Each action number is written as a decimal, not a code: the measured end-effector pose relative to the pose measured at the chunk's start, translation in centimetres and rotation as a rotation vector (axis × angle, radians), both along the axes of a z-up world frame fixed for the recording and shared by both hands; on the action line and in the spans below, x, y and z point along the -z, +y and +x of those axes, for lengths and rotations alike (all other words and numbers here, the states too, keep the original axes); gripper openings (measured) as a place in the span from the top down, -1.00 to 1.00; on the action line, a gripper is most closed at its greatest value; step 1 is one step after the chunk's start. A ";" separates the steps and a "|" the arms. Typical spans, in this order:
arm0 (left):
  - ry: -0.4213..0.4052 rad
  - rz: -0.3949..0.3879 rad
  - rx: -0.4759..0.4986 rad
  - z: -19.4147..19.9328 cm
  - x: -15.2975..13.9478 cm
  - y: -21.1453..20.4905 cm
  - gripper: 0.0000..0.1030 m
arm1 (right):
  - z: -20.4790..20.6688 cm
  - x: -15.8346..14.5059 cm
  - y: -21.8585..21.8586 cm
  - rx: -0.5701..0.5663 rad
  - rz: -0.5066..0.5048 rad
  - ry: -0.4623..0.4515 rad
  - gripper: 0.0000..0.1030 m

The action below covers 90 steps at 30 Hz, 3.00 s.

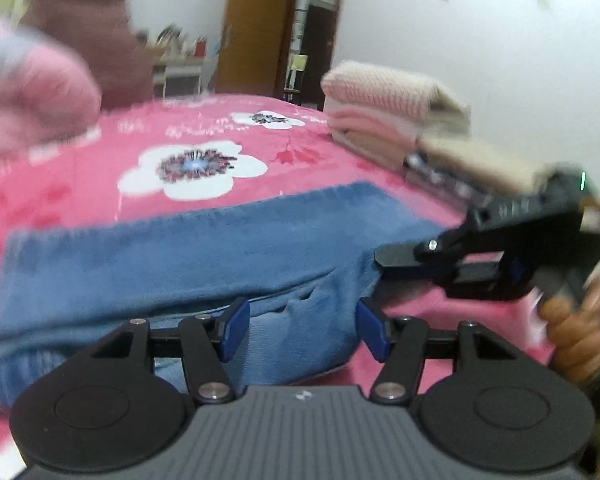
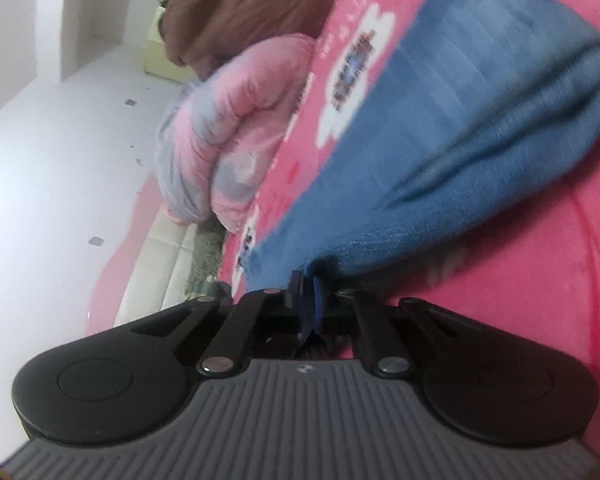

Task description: Fold clothes

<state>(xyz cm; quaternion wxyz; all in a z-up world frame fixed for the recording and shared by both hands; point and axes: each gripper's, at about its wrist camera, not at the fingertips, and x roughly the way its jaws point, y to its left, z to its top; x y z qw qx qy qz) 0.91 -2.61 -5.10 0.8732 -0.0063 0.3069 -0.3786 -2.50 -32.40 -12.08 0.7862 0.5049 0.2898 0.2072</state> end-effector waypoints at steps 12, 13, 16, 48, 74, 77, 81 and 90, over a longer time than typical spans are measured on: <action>0.046 -0.021 0.012 1.0 -0.1 -0.2 -0.14 | 0.7 -0.3 -0.3 -0.003 -0.078 -0.028 0.95; 0.039 -0.006 0.022 0.9 0.0 -0.4 -0.14 | 0.6 -0.3 -0.1 -0.007 -0.119 -0.030 0.95; -0.003 0.051 0.054 0.3 0.2 -1.4 -0.14 | 0.2 -0.6 0.8 -0.029 -0.243 -0.050 0.95; -0.556 0.527 0.055 -5.8 2.2 -8.4 0.91 | -3.7 -3.3 2.5 -0.068 -0.487 -0.281 0.81; -0.492 0.476 0.046 -5.4 3.2 -7.4 0.49 | -1.0 -1.9 6.2 -0.095 -0.832 -0.285 0.87; -0.437 0.451 0.018 -4.5 3.3 -7.5 0.28 | -0.3 -1.7 7.0 -0.066 -0.867 -0.298 0.87; -0.366 0.411 0.004 -3.6 3.5 -7.1 0.27 | -0.4 -1.2 8.3 -0.031 -0.941 -0.319 0.87; -0.457 0.422 -0.047 -4.0 3.7 -7.9 0.82 | 0.1 -1.0 6.3 0.002 -0.775 -0.233 0.90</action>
